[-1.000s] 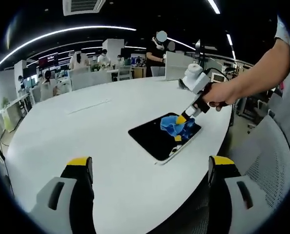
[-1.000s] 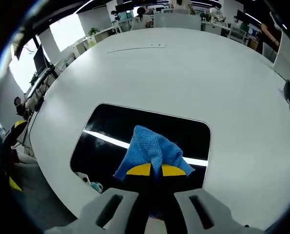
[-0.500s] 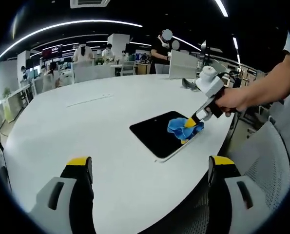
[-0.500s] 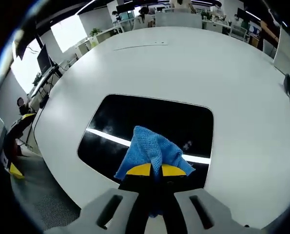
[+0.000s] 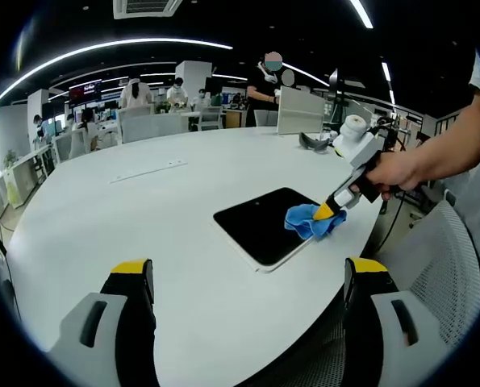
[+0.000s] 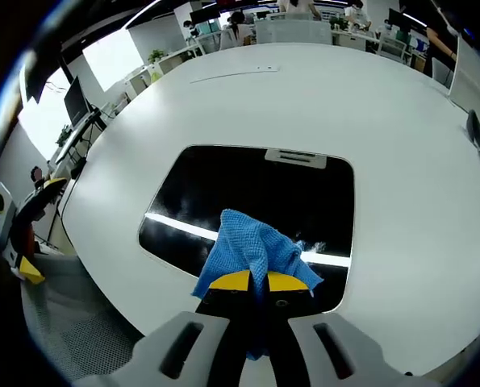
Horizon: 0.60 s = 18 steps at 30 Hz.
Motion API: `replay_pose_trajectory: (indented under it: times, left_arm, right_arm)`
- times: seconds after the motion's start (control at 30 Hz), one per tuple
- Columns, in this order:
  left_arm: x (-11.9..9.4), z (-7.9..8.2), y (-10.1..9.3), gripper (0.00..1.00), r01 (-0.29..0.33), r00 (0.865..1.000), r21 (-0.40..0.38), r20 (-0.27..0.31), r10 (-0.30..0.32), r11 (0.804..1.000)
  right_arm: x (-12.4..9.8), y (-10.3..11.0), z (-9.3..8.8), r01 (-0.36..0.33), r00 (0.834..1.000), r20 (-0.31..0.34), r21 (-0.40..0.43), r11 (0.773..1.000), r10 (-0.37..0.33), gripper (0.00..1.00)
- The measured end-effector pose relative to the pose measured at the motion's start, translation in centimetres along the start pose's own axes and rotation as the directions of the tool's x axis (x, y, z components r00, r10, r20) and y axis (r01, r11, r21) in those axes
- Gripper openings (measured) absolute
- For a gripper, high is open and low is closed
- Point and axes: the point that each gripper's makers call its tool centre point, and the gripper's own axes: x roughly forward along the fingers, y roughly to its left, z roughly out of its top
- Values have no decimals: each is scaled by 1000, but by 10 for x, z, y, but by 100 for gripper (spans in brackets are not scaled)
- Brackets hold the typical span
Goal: Wipe the mirror surface with the cleaning cloth until all visible marks leave the cleaned area.
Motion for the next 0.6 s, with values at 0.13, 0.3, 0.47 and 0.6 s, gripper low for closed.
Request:
replay_pose_trajectory:
  times: [0.13, 0.3, 0.47, 0.6]
  left_arm:
    - [1, -2, -1, 98, 3, 1000, -1, -10, -3, 1000]
    - [1, -1, -1, 98, 1, 1000, 0, -8, -1, 1000]
    - [0, -1, -1, 97, 1, 1000, 0, -11, -1, 1000]
    - [1, -2, -1, 97, 3, 1000, 3, -11, -3, 1000]
  right_arm:
    - [-2, 2, -4, -7, 1000, -5, 13, 1000, 7, 0]
    - [-4, 4, -8, -17, 1000, -14, 11, 1000, 17, 0]
    - [-4, 6, -9, -25, 999, -28, 17, 1000, 26, 0]
    - [-3, 6, -9, -26, 999, -28, 10, 1000, 26, 0]
